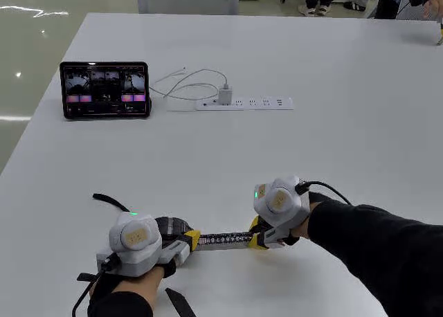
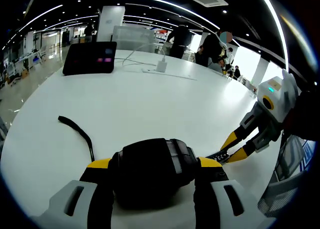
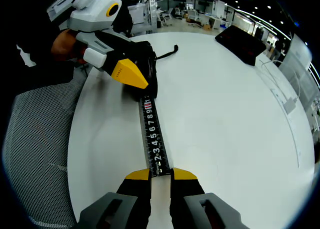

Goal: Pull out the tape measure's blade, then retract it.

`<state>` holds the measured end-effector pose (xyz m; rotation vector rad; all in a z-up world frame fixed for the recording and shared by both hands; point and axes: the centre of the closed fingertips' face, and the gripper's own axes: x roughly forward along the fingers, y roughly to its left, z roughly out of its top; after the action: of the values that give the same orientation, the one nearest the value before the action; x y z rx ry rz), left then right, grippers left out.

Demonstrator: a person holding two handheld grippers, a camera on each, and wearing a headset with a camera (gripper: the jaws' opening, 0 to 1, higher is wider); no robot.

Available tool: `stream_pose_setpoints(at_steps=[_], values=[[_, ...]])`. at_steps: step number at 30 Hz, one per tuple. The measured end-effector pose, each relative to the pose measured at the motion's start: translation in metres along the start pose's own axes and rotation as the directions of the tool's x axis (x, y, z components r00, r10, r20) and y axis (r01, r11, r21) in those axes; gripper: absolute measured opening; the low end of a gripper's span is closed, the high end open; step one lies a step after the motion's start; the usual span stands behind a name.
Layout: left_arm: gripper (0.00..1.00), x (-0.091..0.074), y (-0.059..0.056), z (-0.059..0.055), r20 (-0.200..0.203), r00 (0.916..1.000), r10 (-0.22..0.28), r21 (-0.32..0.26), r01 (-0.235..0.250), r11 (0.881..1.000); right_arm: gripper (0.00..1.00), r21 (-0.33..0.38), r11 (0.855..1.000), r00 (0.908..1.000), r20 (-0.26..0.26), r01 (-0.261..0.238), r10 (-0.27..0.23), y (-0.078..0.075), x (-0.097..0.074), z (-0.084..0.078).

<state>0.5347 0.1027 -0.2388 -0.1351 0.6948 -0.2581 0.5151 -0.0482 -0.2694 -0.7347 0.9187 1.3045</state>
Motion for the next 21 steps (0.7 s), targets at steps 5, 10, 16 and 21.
stream_pose_setpoints(at_steps=[5, 10, 16, 21], values=[[0.60, 0.0002, 0.0001, 0.0000, -0.001, 1.0000, -0.001, -0.002, 0.001, 1.000, 0.10, -0.006, 1.000, 1.0000, 0.002, 0.000, 0.000, 0.0004, 0.0010, 0.0014], [0.60, 0.0002, 0.0003, 0.0001, -0.003, 1.0000, 0.000, -0.002, 0.000, 1.000, 0.10, -0.023, 1.000, 1.0000, 0.005, -0.001, 0.001, 0.0020, 0.0021, 0.0039], [0.60, 0.0003, 0.0004, 0.0004, -0.003, 1.0000, -0.001, -0.002, 0.001, 1.000, 0.10, -0.031, 1.000, 1.0000, 0.009, -0.002, 0.003, 0.0017, 0.0034, 0.0067], [0.60, 0.0003, 0.0004, 0.0005, -0.005, 1.0000, -0.001, -0.002, 0.001, 1.000, 0.10, -0.035, 0.999, 0.9999, 0.010, -0.004, 0.005, 0.0017, 0.0048, 0.0086]])
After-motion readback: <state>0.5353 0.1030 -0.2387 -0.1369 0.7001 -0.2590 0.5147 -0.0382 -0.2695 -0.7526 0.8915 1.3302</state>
